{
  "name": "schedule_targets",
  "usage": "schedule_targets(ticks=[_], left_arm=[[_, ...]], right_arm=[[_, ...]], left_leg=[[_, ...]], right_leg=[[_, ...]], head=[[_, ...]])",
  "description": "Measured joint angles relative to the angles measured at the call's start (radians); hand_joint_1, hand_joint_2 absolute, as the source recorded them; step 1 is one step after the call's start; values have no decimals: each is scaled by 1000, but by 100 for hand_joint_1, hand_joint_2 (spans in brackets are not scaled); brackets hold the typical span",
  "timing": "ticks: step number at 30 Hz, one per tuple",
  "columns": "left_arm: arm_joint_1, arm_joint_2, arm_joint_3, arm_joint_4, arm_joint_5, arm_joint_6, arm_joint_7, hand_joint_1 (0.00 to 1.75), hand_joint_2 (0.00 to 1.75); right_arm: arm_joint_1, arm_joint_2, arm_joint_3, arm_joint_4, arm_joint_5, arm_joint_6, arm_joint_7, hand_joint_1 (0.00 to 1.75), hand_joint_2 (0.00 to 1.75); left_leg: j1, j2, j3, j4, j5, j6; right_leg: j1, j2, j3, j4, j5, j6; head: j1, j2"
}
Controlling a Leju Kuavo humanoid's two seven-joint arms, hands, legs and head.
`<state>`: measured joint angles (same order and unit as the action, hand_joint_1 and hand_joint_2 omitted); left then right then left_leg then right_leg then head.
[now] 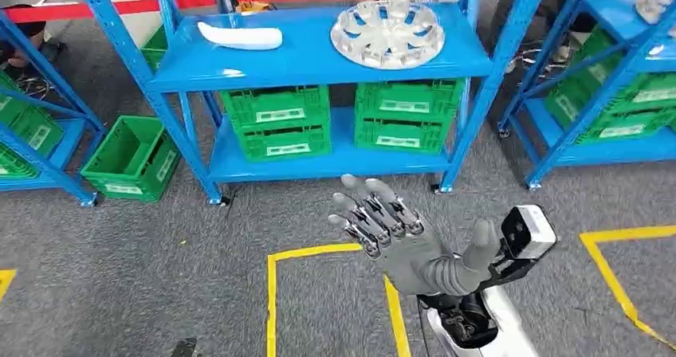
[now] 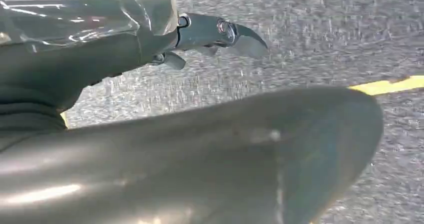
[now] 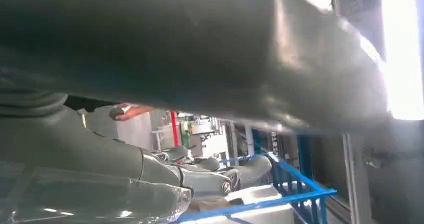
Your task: Take the parts from the cabinet and place them on the table.
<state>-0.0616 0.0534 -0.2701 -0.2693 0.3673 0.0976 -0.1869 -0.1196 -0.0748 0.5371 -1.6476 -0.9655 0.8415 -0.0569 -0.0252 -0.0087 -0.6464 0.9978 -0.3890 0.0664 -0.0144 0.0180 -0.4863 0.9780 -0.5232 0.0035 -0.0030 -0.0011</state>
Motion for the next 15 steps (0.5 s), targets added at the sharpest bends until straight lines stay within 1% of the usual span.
schedule_targets(ticks=[1, 2, 3, 4, 5, 6, 7, 8, 9, 10, 11, 12, 13, 14, 15], left_arm=[[0, 2, 0, -3, -3, 0, 1, 0, 0], [-1, 5, 0, -3, -5, -1, 2, 0, 0], [0, 5, 1, -3, -8, -2, 1, 0, 0], [0, 5, 1, -5, -11, -4, 2, 0, 0], [-3, 4, 1, -6, -12, -6, 1, 0, 0], [-5, 3, 1, -7, -12, -6, 2, 0, 0], [-5, 0, 1, -10, -13, -7, 2, 0, 0], [-5, -2, 1, -11, -15, -8, 5, 0, 0], [-4, -3, 1, -11, -19, -6, 7, 0, 0], [-3, -7, 1, -11, -22, -6, 8, 0, 0], [-3, -9, 1, -11, -22, -6, 9, 0, 0], [-3, -11, 1, -12, -23, -6, 10, 0, 0], [-3, -11, 1, -12, -24, -6, 10, 0, 0], [-2, -8, 2, -12, -25, -5, 10, 0, 0], [-3, -6, 3, -12, -27, -5, 12, 0, 0]], right_arm=[[1, 3, -2, -3, 0, 0, 0, 0, 0], [3, 4, -2, -3, 1, 0, 0, 0, 0], [0, 4, -2, -7, -1, 0, -1, 0, 0], [2, 3, -4, -9, 0, 0, -2, 0, 0], [0, 3, -5, -9, 0, 1, -2, 0, 0], [1, 0, -7, -9, 1, 1, -2, 0, 0], [7, -1, -9, -9, 1, 2, -2, 0, 0], [11, -3, -11, -9, 2, 2, -2, 0, 0], [14, -4, -12, -9, 2, 4, -2, 0, 0], [15, -5, -13, -9, 2, 5, -2, 0, 0], [15, -5, -14, -9, 2, 6, -2, 0, 0], [15, -6, -15, -9, 2, 7, -2, 0, 0], [15, -6, -17, -9, 2, 9, -2, 0, 0], [16, -9, -18, -8, 3, 10, -2, 0, 0], [15, -9, -18, -7, 2, 11, -2, 0, 0]], left_leg=[[-5, 0, 20, -16, 0, 4], [-10, 3, 38, -35, -3, 12], [-9, -2, 54, -50, 0, 23], [0, 2, 81, -68, 3, 24], [1, 2, 91, -71, -2, 30], [3, 1, 97, -71, -10, 30], [3, 1, 103, -71, -18, 27], [4, 0, 109, -71, -26, 22], [4, 0, 119, -71, -37, 16], [7, -1, 132, -70, -48, 9], [11, -3, 147, -68, -60, 1], [17, -4, 161, -62, -74, -8], [23, -5, 174, -53, -92, -17], [19, -5, 177, -43, -111, -29], [20, -4, 178, -34, -124, -35]], right_leg=[[0, 2, 11, -1, 12, 9], [-1, -2, 17, -5, 22, 27], [0, -2, 30, -5, 24, 29], [-1, -7, 13, 25, 19, 27], [2, -7, -10, 69, 19, 25], [-1, -7, -66, 150, 10, 23], [-3, -7, -125, 225, -21, 16], [-6, -7, -167, 272, -46, 22], [-11, -7, -203, 296, -65, 28], [-15, -9, -213, 276, -63, 34], [-19, -10, -202, 223, -39, 54], [-23, -11, -179, 143, 3, 73], [-28, -14, -149, 50, 64, 96], [-28, -31, -142, 24, 131, 105], [-19, -33, -143, 21, 99, 67]], head=[[-5, 0], [-3, 0], [-4, 0], [-3, 0], [-2, 0], [0, 0], [0, 0], [0, 0], [0, 0], [0, 0], [0, 0], [0, 0], [0, 0], [3, 0], [6, 0]])
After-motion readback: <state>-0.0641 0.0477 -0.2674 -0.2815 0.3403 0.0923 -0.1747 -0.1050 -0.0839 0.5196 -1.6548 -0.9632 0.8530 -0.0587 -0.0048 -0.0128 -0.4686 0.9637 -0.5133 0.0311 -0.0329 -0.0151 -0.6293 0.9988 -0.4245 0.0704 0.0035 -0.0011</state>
